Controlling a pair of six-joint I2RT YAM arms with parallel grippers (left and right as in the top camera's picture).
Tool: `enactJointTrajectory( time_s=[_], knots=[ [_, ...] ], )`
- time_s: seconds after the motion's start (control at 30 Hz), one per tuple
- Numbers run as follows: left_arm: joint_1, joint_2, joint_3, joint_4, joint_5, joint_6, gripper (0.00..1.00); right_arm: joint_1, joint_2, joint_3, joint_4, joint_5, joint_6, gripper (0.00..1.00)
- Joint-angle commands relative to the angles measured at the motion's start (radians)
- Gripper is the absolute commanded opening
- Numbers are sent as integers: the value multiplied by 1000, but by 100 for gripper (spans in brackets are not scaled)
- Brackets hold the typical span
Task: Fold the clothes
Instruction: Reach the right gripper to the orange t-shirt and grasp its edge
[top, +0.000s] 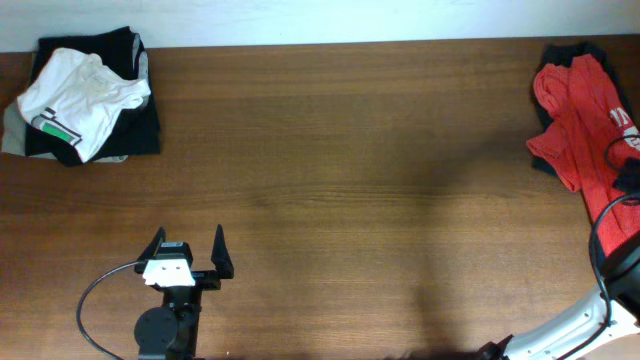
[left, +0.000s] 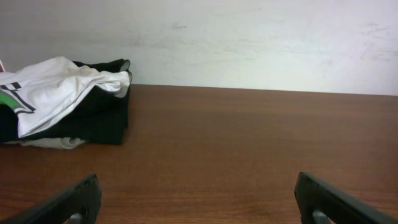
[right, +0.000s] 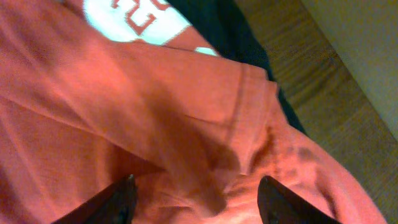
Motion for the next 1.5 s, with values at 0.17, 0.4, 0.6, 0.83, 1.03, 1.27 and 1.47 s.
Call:
enactJointTrajectory(
  time_s=[0.17, 0.4, 0.6, 0.83, 1.03, 1.27, 1.47],
  knots=[
    [5, -4, -6, 1, -10, 16, 99, -48, 15, 18, 8, -147, 20, 58],
    [5, -4, -6, 1, -10, 16, 99, -20, 21, 18, 42, -155, 16, 57],
    [5, -4, -6, 1, -10, 16, 99, -19, 80, 18, 61, -155, 17, 56],
    [5, -4, -6, 1, -10, 16, 99, -20, 80, 105, -37, -155, 25, 40],
    [4, -4, -6, 1, -10, 16, 99, -20, 80, 173, -132, -155, 24, 6],
    [5, -4, -6, 1, -10, 16, 99, -22, 84, 172, -156, -84, 5, 49],
    [5, -4, -6, 1, -10, 16, 99, -22, 109, 172, -162, -84, 5, 32]
  ],
)
